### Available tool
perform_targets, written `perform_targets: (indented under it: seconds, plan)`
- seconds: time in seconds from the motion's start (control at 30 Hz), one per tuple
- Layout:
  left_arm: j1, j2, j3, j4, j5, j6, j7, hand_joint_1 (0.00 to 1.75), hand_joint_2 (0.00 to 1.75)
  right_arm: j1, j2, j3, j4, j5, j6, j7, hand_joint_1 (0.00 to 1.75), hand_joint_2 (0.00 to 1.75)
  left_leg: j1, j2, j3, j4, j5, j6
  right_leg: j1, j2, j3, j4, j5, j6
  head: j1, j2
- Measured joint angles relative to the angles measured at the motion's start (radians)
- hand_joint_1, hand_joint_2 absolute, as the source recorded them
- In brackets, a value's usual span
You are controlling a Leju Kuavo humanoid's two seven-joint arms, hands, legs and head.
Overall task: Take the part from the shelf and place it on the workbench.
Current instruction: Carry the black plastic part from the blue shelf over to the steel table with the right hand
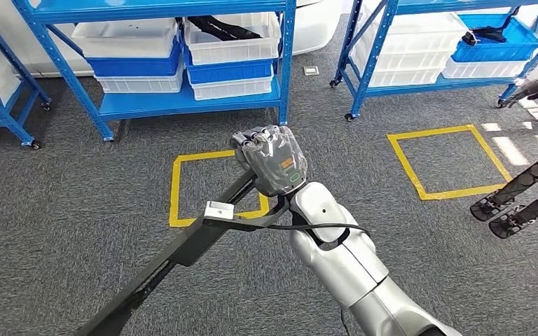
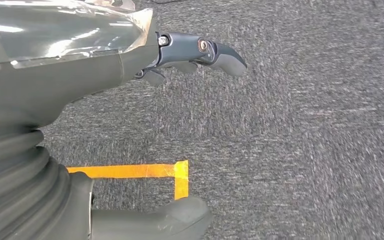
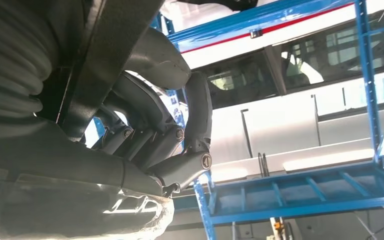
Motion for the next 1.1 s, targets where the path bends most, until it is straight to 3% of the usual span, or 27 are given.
perform_targets:
  seconds: [0.07,0.13,0.2,0.3,0.33,0.37,0.4,0.47,0.53,0.57,0.63,0.67,0.73,0.8,0.87,0.9,0.97,1.03,1.07,1.1]
  plan:
    - [0.000,0.000,0.000,0.000,0.000,0.000,0.000,0.00,1.75,-0.002,0.001,-0.001,0.000,0.005,-0.001,0.005,1.75,1.75,-0.003,0.011,0.000,0.001,0.001,-0.012,0.005,-0.010,0.031,-0.064,0.014,-0.012,-0.001,0.000]
    - [0.000,0.000,0.000,0.000,-0.001,0.000,-0.001,0.00,1.75,-0.001,0.002,-0.003,0.000,0.011,-0.002,0.008,1.75,1.75,0.000,0.021,0.001,-0.001,0.003,-0.026,0.005,0.008,0.027,-0.066,0.023,-0.027,-0.001,0.000]
    - [0.000,0.000,0.000,0.000,-0.003,0.000,-0.003,0.00,1.75,0.001,0.002,-0.005,-0.001,0.020,-0.003,0.012,1.75,1.75,0.006,0.003,-0.009,0.023,-0.019,-0.039,-0.003,0.023,0.029,-0.072,0.034,-0.043,-0.002,0.000]
    - [0.001,0.001,0.000,0.000,-0.004,0.000,-0.006,0.00,1.75,0.005,0.002,-0.007,-0.003,0.032,-0.006,0.018,1.75,1.75,0.009,-0.047,-0.082,0.198,-0.124,-0.048,-0.008,0.043,0.026,-0.074,0.043,-0.057,-0.004,0.000]
    - [0.002,0.002,0.000,0.000,-0.005,-0.001,-0.006,0.00,1.75,0.008,0.001,-0.007,-0.003,0.034,-0.006,0.020,1.75,1.75,0.009,-0.053,-0.108,0.257,-0.147,-0.050,-0.007,0.052,0.024,-0.074,0.045,-0.057,-0.003,0.000]
    - [0.003,0.002,0.000,0.000,-0.005,-0.001,-0.006,0.00,1.75,0.012,0.000,-0.008,-0.003,0.036,-0.006,0.021,1.75,1.75,0.010,-0.055,-0.119,0.284,-0.150,-0.051,-0.006,0.062,0.023,-0.074,0.046,-0.057,-0.003,0.000]
    - [0.003,0.003,0.000,0.000,-0.005,-0.001,-0.006,0.00,1.75,0.015,-0.001,-0.009,-0.003,0.038,-0.007,0.022,1.75,1.75,0.011,-0.056,-0.111,0.272,-0.134,-0.051,-0.006,0.073,0.022,-0.073,0.047,-0.055,-0.003,0.000]
    - [0.003,0.005,0.000,0.000,-0.005,-0.001,-0.006,0.00,1.75,0.018,-0.003,-0.010,-0.004,0.041,-0.007,0.024,1.75,1.75,0.016,-0.075,-0.045,0.147,-0.072,-0.049,-0.007,0.094,0.021,-0.072,0.050,-0.050,-0.004,0.000]
    - [0.003,0.007,0.000,0.000,-0.006,-0.001,-0.007,0.00,1.75,0.017,-0.003,-0.013,-0.007,0.044,-0.008,0.025,1.75,1.75,0.019,-0.106,0.014,0.034,-0.035,-0.045,-0.002,0.113,0.014,-0.067,0.053,-0.042,-0.003,0.000]
    - [0.003,0.007,0.000,0.000,-0.006,-0.002,-0.007,0.00,1.75,0.017,-0.003,-0.015,-0.008,0.046,-0.008,0.026,1.75,1.75,0.018,-0.115,0.023,0.012,-0.032,-0.041,0.000,0.121,0.009,-0.066,0.055,-0.036,-0.002,0.000]
    - [0.001,0.007,0.000,0.000,-0.006,-0.002,-0.007,0.00,1.75,0.018,-0.005,-0.018,-0.011,0.048,-0.009,0.027,1.75,1.75,0.011,-0.099,0.021,0.008,-0.028,-0.027,0.002,0.137,-0.003,-0.071,0.063,-0.021,-0.002,0.000]
    - [0.000,0.007,0.000,0.000,-0.006,-0.002,-0.007,0.00,1.75,0.018,-0.006,-0.021,-0.012,0.049,-0.010,0.027,1.75,1.75,0.009,-0.089,0.021,0.004,-0.023,-0.018,0.001,0.133,-0.009,-0.067,0.063,-0.015,-0.002,0.000]
    - [0.000,0.007,0.000,0.000,-0.006,-0.002,-0.007,0.00,1.75,0.017,-0.009,-0.026,-0.015,0.050,-0.011,0.027,1.75,1.75,0.008,-0.064,0.021,-0.005,-0.014,-0.001,0.003,0.093,-0.044,-0.011,0.033,-0.012,0.002,0.000]
    - [0.002,0.008,0.000,0.000,-0.006,-0.002,-0.008,0.00,1.75,0.017,-0.011,-0.029,-0.016,0.051,-0.012,0.028,1.75,1.75,0.005,-0.039,0.018,-0.007,-0.012,0.007,0.003,0.050,-0.106,0.118,-0.025,-0.017,0.005,0.000]
    - [0.003,0.008,0.000,0.000,-0.006,-0.002,-0.008,0.00,1.75,0.020,-0.014,-0.029,-0.017,0.051,-0.012,0.028,1.75,1.75,0.000,-0.012,0.015,-0.006,-0.012,0.008,0.002,0.042,-0.152,0.218,-0.058,-0.014,0.006,0.000]
    - [0.003,0.008,0.000,0.000,-0.006,-0.002,-0.008,0.00,1.75,0.021,-0.015,-0.029,-0.017,0.052,-0.012,0.028,1.75,1.75,-0.002,0.001,0.014,-0.006,-0.012,0.008,0.003,0.039,-0.149,0.217,-0.054,-0.009,0.006,0.000]
    - [0.002,0.007,0.000,0.000,-0.006,-0.002,-0.009,0.00,1.75,0.022,-0.017,-0.030,-0.017,0.056,-0.012,0.028,1.75,1.75,-0.004,0.027,0.016,-0.006,-0.012,0.007,0.004,0.015,-0.084,0.106,-0.015,-0.003,0.006,0.000]
    - [0.003,0.006,0.000,0.000,-0.006,-0.002,-0.009,0.00,1.75,0.020,-0.016,-0.030,-0.019,0.060,-0.013,0.028,1.75,1.75,-0.011,0.048,0.018,-0.004,-0.016,0.002,0.014,-0.041,-0.008,-0.027,0.023,-0.009,0.007,0.000]
    - [0.003,0.006,0.000,0.000,-0.005,-0.002,-0.010,0.00,1.75,0.019,-0.014,-0.030,-0.020,0.061,-0.013,0.028,1.75,1.75,-0.015,0.060,0.019,-0.003,-0.018,-0.001,0.019,-0.059,0.009,-0.061,0.034,-0.016,0.007,0.000]
    - [0.003,0.005,0.000,0.000,-0.005,-0.001,-0.010,0.00,1.75,0.019,-0.013,-0.031,-0.021,0.062,-0.013,0.028,1.75,1.75,-0.017,0.072,0.020,-0.003,-0.019,-0.006,0.022,-0.061,0.013,-0.073,0.040,-0.023,0.008,0.000]
